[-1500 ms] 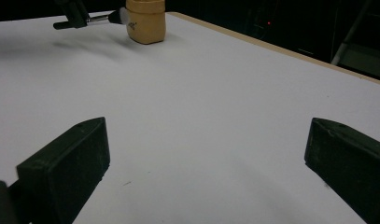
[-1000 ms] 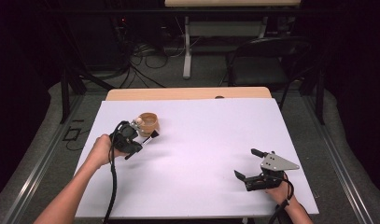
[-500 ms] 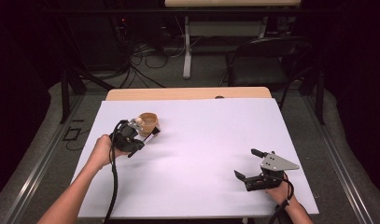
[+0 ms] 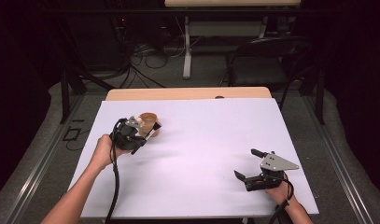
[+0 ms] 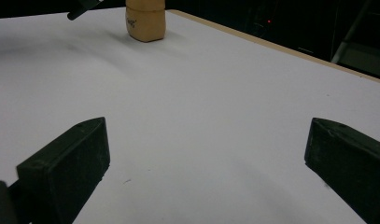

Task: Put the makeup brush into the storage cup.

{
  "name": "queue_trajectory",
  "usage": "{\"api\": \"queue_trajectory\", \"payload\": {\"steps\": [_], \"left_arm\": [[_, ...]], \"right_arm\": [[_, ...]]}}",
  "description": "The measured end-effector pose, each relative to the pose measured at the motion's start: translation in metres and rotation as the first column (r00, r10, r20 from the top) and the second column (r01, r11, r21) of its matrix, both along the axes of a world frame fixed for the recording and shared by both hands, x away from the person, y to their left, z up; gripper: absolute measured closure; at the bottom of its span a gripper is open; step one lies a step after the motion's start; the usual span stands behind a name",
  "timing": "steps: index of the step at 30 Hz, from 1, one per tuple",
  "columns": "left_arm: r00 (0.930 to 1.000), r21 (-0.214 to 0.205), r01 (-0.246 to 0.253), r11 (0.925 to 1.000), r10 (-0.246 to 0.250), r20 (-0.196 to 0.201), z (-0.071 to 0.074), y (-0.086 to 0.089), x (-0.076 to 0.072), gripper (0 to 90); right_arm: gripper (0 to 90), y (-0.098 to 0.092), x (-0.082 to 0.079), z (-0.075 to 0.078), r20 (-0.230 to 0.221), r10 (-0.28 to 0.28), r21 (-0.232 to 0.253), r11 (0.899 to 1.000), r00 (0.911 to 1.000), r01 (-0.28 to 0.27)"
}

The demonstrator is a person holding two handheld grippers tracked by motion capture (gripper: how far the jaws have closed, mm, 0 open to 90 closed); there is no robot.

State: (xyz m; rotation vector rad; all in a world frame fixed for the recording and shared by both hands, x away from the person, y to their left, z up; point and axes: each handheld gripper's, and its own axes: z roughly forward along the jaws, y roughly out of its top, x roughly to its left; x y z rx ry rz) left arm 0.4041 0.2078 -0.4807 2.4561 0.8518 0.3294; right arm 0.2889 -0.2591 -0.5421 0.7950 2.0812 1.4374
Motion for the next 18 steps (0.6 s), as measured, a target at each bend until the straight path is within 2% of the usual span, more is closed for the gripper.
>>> {"api": "queue_trajectory", "payload": {"steps": [14,18], "left_arm": [[0.9977,-0.057,-0.022,0.9981,0.025,0.063,0.0049,-0.0005,-0.0003,79.4],[0.9965,-0.061,-0.021,0.9979,0.026,0.08,0.0067,-0.0021,0.0001,79.4]], "right_arm": [[0.0,0.0001,-0.0001,0.0,-0.001,-0.001,-0.001,1.0,1.0,0.001],[0.0,0.0001,-0.0002,0.0,-0.001,0.0,-0.001,1.0,1.0,0.0]]}}
